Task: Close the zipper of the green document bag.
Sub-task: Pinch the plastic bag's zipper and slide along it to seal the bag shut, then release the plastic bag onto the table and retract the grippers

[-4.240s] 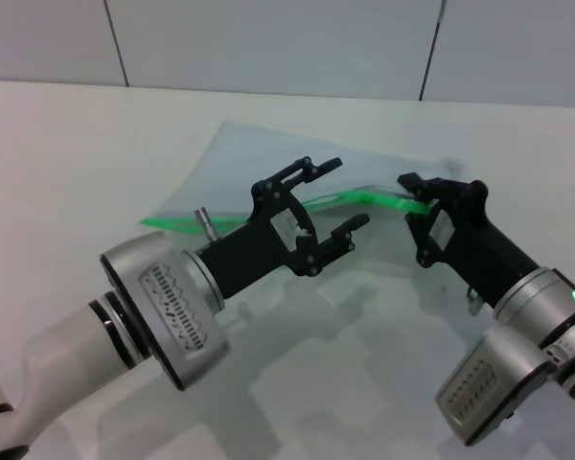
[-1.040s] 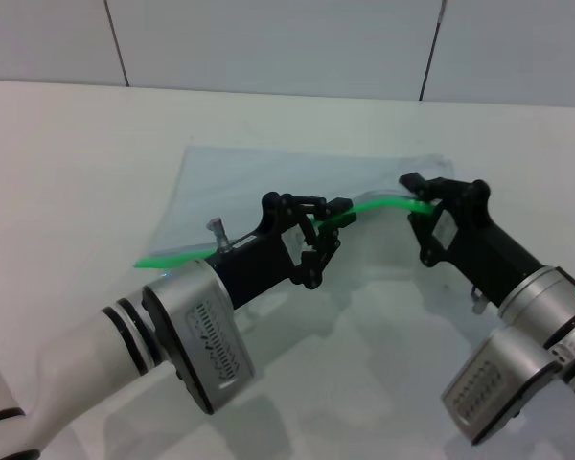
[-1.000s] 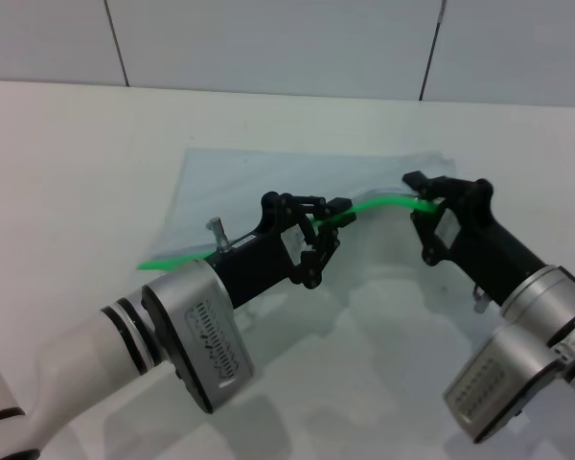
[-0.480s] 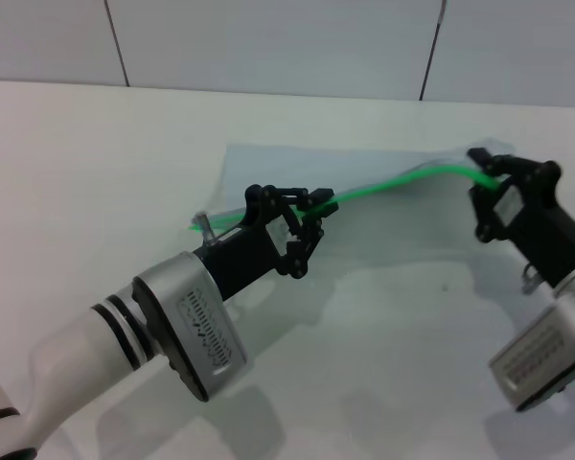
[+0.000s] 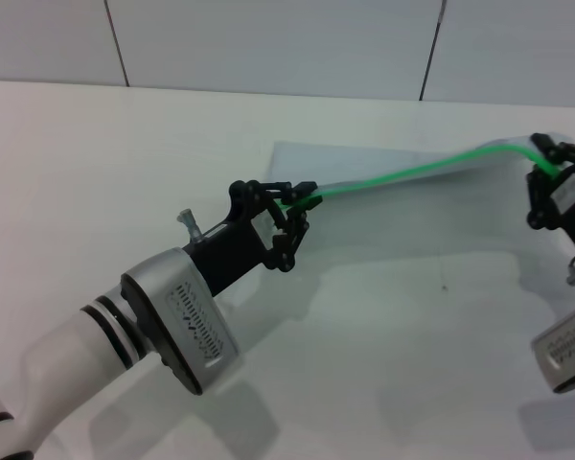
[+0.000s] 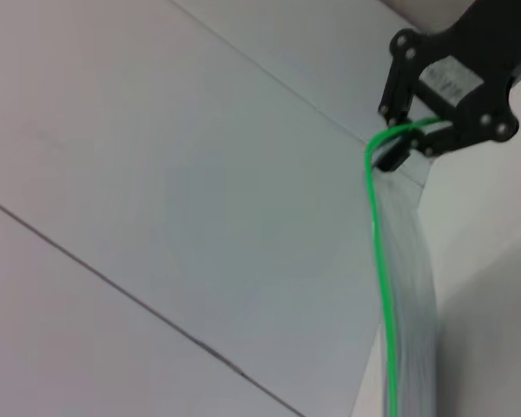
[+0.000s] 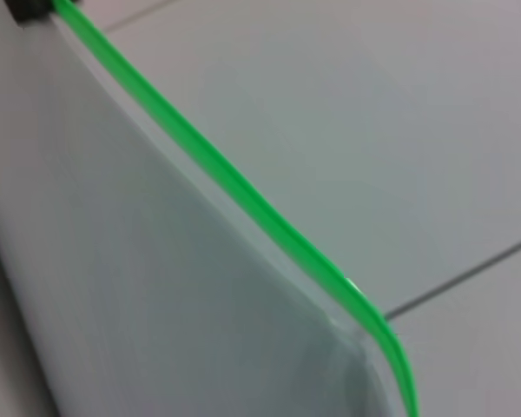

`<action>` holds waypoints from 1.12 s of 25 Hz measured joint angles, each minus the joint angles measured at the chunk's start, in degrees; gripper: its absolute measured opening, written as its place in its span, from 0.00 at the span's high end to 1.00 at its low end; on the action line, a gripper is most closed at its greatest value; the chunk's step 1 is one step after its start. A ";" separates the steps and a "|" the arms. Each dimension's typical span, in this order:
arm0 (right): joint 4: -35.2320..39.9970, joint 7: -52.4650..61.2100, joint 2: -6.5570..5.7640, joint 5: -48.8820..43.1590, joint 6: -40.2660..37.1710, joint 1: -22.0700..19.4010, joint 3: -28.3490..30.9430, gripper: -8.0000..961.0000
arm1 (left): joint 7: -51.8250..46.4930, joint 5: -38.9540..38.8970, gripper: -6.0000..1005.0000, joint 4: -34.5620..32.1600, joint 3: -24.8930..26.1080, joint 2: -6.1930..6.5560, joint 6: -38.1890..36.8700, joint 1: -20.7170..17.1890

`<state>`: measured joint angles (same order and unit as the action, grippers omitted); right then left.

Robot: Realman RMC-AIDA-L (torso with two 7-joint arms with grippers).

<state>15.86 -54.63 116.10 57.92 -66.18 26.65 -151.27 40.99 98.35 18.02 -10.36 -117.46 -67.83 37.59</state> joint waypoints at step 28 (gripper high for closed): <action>-1.55 0.93 0.47 0.10 -3.81 -1.95 14.72 0.88 | -4.60 -4.36 0.83 0.46 7.26 -0.01 -8.19 -1.75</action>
<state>14.31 -53.70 116.57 58.03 -69.99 24.70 -136.55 36.39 93.99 18.48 -3.10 -117.47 -76.02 35.84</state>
